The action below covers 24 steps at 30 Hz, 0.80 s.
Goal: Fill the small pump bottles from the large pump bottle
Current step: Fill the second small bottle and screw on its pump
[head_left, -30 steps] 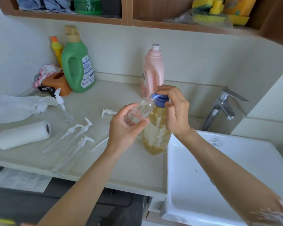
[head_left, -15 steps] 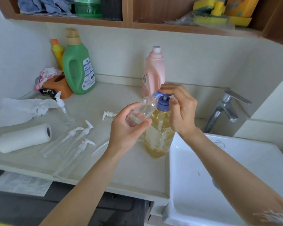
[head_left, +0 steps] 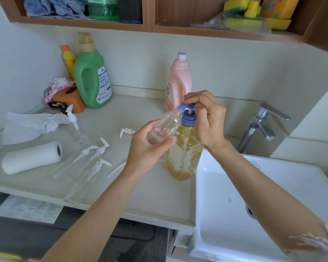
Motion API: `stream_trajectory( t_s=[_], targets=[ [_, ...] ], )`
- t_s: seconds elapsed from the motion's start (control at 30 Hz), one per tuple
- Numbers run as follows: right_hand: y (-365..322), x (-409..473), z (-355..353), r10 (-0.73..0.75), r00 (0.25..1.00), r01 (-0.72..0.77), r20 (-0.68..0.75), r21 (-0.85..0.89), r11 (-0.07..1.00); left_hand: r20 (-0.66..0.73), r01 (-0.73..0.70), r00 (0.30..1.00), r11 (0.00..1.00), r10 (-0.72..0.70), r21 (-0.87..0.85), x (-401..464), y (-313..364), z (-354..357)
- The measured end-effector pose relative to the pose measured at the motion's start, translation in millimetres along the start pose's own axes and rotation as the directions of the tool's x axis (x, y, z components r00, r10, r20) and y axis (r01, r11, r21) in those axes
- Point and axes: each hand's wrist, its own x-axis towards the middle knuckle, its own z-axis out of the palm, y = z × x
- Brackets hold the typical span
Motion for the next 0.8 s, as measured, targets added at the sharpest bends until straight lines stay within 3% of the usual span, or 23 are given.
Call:
stream_trajectory(
  t_s=[0.23, 0.63, 0.8],
  targets=[
    [7.5, -3.8, -3.0, -0.053, 0.997, 0.055, 0.057, -0.037, 0.998, -0.038, -0.031, 0.999, 1.0, 0.031, 0.002, 2.9, 3.2, 1.3],
    [19.1, -17.5, 3.5, -0.146, 0.988, 0.152, 0.054, -0.131, 0.98, -0.051, 0.061, 0.997, 0.998, -0.062, -0.017, 7.6, -8.9, -0.2],
    [11.3, -10.3, -7.1, -0.121, 0.977, 0.14, 0.175, -0.102, 0.985, -0.026, 0.058, 0.998, 0.998, -0.058, 0.005, 6.6, -2.2, -2.7]
  ],
)
